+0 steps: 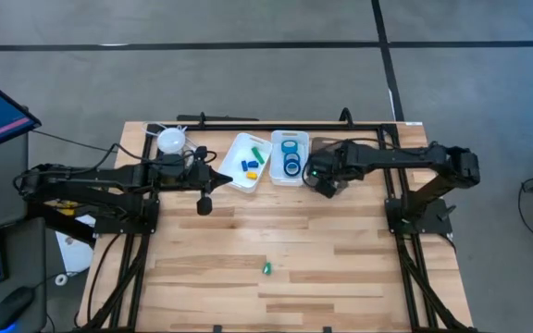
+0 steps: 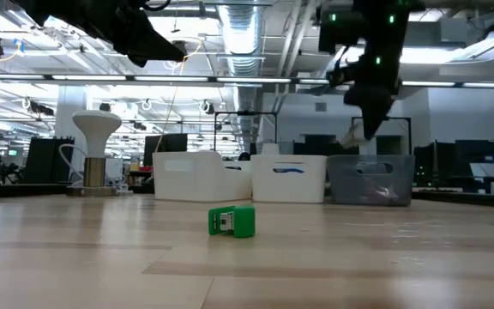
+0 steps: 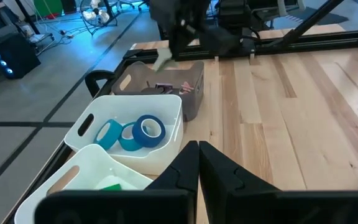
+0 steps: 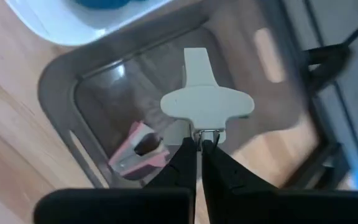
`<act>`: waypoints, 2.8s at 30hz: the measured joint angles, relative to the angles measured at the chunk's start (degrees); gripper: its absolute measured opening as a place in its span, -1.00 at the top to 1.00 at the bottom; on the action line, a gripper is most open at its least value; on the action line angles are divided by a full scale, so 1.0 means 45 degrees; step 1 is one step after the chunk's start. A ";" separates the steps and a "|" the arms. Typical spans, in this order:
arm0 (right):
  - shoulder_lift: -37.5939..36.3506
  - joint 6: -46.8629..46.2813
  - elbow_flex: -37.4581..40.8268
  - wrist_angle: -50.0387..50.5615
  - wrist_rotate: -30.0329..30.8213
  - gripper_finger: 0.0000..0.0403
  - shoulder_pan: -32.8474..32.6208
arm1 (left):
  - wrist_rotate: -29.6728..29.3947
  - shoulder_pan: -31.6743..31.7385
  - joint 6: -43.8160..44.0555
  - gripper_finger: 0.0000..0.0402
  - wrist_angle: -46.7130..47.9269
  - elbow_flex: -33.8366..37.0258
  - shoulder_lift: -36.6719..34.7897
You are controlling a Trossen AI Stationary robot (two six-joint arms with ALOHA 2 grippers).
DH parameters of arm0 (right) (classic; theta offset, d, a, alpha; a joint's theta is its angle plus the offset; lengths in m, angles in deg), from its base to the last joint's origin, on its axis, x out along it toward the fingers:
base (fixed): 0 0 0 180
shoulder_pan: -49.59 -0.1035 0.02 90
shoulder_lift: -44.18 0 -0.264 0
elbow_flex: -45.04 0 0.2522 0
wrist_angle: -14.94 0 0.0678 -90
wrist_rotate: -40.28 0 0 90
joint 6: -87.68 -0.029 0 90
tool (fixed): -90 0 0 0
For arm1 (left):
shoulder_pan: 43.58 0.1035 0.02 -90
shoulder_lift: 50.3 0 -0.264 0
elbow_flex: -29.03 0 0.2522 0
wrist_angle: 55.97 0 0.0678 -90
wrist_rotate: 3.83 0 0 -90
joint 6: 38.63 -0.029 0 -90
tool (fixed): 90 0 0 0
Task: Pick and place Stapler, Stapler remover, tape
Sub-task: Put the gray staple remover into the black bin, then put the green stapler into the left white bin
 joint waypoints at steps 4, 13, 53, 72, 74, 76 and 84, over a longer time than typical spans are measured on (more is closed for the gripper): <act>0.0002 0.0564 0.1113 -0.1757 -0.0689 1.00 0.0709 | 0.0003 -0.0004 0.0005 0.98 0.0010 -0.0005 0.0000; 0.0005 0.1223 0.2387 -0.3959 -0.1876 1.00 0.1649 | 0.0000 -0.0002 0.0007 0.98 0.0019 -0.0019 0.0000; -0.1846 0.1900 0.0973 -0.6575 -0.3054 0.98 -0.4456 | 0.1376 -0.0029 0.0112 0.98 0.0024 -0.0019 0.0000; -0.1656 -0.0285 0.0988 -0.5897 0.6020 1.00 -1.0155 | -0.2785 -0.3082 0.5992 0.99 -0.0767 -0.0024 0.1988; -0.1656 -0.0417 0.0984 -0.5638 0.6765 1.00 -1.0121 | -0.3484 -0.4198 0.6323 0.99 -0.1641 -0.0058 0.2871; -0.1656 -0.0446 0.0983 -0.5373 0.7234 1.00 -0.9974 | -0.4177 -0.5123 0.6398 0.99 -0.1834 -0.0563 0.3916; -0.1656 -0.1550 0.0983 -0.4341 0.7483 1.00 -0.8954 | -0.4686 -0.6296 0.9606 0.99 0.2546 -0.4316 0.7419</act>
